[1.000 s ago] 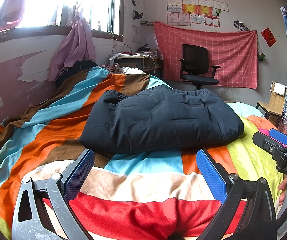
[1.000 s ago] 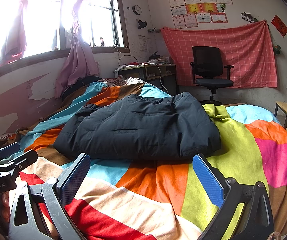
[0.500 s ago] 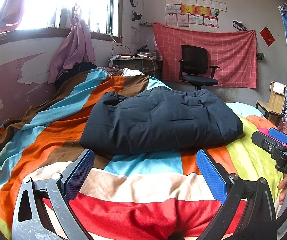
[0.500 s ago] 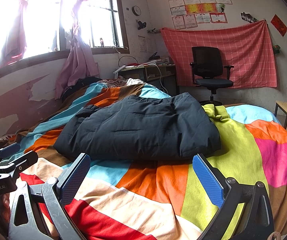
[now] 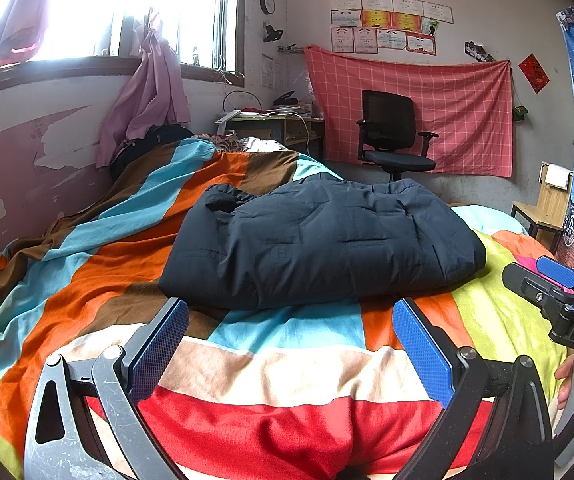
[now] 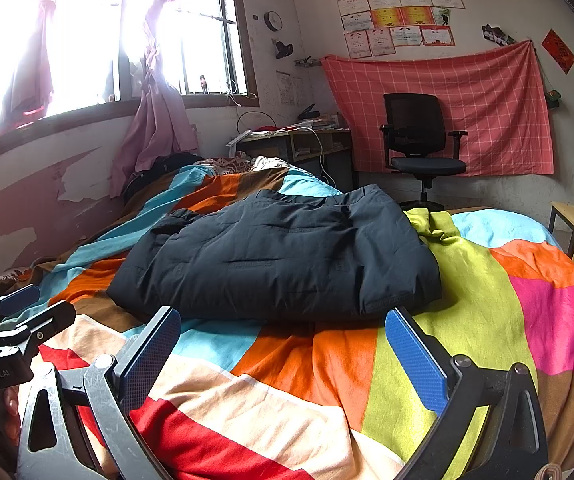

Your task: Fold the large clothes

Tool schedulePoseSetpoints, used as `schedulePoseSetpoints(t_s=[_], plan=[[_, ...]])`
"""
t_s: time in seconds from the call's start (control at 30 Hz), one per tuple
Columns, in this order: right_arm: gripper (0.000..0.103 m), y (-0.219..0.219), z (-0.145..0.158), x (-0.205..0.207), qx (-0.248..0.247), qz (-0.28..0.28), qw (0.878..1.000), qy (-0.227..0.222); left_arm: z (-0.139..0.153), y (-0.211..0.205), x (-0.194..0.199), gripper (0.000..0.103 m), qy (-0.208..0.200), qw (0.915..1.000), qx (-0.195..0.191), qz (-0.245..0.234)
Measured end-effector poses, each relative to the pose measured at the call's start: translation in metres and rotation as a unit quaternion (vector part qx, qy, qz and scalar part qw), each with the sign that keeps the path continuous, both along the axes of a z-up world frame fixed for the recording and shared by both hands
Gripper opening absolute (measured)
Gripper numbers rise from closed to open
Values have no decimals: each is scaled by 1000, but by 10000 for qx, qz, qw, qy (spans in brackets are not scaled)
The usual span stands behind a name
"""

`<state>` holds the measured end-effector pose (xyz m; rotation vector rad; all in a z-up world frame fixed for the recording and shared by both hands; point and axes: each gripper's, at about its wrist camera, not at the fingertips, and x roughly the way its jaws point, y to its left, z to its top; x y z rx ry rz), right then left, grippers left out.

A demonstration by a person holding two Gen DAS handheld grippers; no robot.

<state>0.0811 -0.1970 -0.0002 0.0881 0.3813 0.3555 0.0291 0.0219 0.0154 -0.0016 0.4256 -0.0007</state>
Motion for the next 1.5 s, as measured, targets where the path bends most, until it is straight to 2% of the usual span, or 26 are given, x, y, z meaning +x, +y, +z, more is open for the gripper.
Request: schedulePoseSetpoints(t_s=[1.17,1.5], plan=[[103,1,0,0,-1,-7,10000,-3,0,-1,1,100,-12,10000,-8,-34],[103,1,0,0,2,-8,10000,7,0,-5,10,100,79,9997,173,166]])
